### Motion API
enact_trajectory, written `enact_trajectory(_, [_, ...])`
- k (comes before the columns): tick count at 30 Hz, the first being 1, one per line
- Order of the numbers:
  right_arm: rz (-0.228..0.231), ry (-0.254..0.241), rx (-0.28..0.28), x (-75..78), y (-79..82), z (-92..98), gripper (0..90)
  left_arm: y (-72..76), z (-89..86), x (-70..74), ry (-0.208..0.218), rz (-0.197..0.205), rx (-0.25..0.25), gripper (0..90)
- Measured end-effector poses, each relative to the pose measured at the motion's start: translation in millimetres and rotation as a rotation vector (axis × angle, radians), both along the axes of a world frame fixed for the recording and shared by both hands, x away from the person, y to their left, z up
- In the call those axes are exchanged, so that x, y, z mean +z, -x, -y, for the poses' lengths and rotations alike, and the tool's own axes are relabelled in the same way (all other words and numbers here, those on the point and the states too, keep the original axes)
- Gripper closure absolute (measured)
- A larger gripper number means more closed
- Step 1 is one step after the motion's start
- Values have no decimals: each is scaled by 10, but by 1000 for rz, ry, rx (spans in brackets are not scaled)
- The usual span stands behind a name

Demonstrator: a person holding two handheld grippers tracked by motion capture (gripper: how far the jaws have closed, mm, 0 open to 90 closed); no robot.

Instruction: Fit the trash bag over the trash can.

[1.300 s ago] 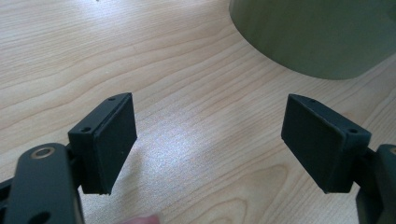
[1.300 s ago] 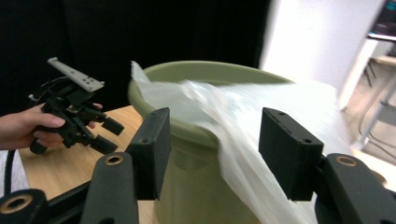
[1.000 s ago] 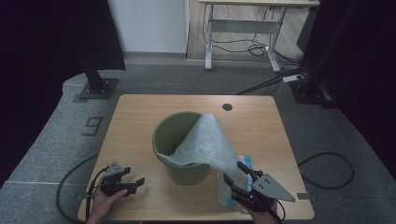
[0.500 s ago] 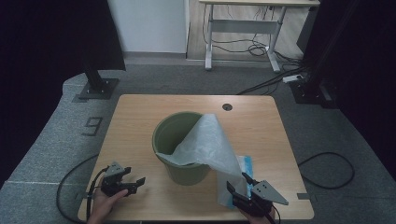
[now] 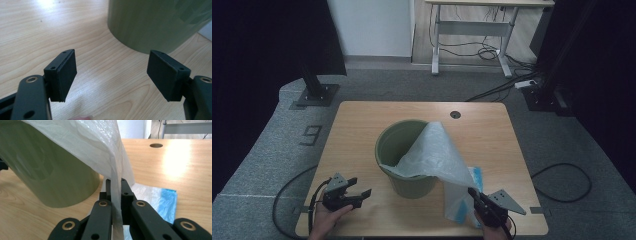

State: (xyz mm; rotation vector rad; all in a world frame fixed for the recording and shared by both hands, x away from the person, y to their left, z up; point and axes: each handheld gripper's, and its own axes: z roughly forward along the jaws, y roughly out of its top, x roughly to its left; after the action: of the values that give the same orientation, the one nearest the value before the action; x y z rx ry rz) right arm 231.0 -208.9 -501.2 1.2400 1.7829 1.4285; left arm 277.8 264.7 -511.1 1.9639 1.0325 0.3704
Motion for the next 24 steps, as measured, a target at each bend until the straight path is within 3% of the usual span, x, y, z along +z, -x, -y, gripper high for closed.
enact_trajectory(4, [26, 4, -13, 78, -14, 50, 889, 54, 35, 101, 18, 21, -9, 285])
enact_trajectory(6, [55, 12, -22, 137, -6, 72, 889, 103, 85, 199, 36, 51, -7, 290])
enact_trajectory(7, [91, 21, -29, 217, 4, 92, 889, 129, 117, 244, 36, 63, -9, 295])
enact_trajectory(9, [106, 16, -30, 264, 2, 107, 889, 177, 176, 319, 27, 87, -24, 295])
enact_trajectory(13, [172, -9, -11, 522, -31, 157, 889, 265, 280, 467, 5, 112, -27, 303])
enact_trajectory(16, [191, -16, -4, 611, -46, 168, 889, 307, 306, 529, 9, 131, -19, 320])
enact_trajectory(17, [206, -22, 12, 686, -57, 171, 889, 327, 315, 560, 21, 137, -21, 321])
enact_trajectory(24, [241, -10, 44, 822, -61, 140, 889, 394, 354, 756, 82, 180, -30, 323])
